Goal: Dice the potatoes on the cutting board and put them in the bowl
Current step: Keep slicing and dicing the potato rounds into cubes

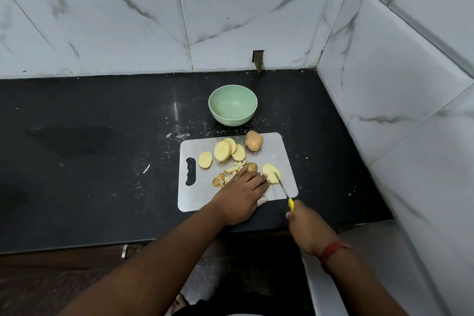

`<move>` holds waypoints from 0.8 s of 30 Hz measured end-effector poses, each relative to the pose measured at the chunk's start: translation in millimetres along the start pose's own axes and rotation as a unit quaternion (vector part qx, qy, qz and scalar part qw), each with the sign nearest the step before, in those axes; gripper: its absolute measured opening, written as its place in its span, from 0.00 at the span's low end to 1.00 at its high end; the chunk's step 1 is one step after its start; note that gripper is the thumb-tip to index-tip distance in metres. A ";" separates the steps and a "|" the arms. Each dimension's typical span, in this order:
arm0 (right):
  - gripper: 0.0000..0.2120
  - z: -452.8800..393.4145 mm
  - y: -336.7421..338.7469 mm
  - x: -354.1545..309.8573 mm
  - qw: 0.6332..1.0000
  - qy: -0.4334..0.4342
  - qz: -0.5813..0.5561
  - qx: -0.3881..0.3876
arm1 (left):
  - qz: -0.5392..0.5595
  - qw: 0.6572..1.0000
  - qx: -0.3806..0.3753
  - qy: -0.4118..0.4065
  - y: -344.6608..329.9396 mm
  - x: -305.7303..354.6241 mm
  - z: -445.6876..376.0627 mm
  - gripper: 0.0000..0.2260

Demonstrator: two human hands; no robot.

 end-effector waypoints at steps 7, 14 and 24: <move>0.01 -31.6 13.2 -25.2 0.999 -0.015 0.033 -0.002 | 0.013 1.000 0.002 -0.002 0.5 -2.3 2.1 0.23; 0.10 -38.2 14.0 -29.0 0.998 -0.031 0.047 -0.030 | 0.024 1.000 -0.004 0.002 -1.2 -4.2 1.2 0.22; 0.04 -37.8 14.1 -29.3 0.998 -0.028 0.043 -0.024 | 0.018 1.000 0.000 0.001 -1.6 -5.5 2.1 0.22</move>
Point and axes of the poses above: each hand's wrist, its own z-axis away from the middle knuckle, its own y-axis out of the back of the hand, x = y × z, the point moved 1 cm from there along -z, towards the middle knuckle, and after that the axes turned 9 degrees about -x, right-handed, at the moved point
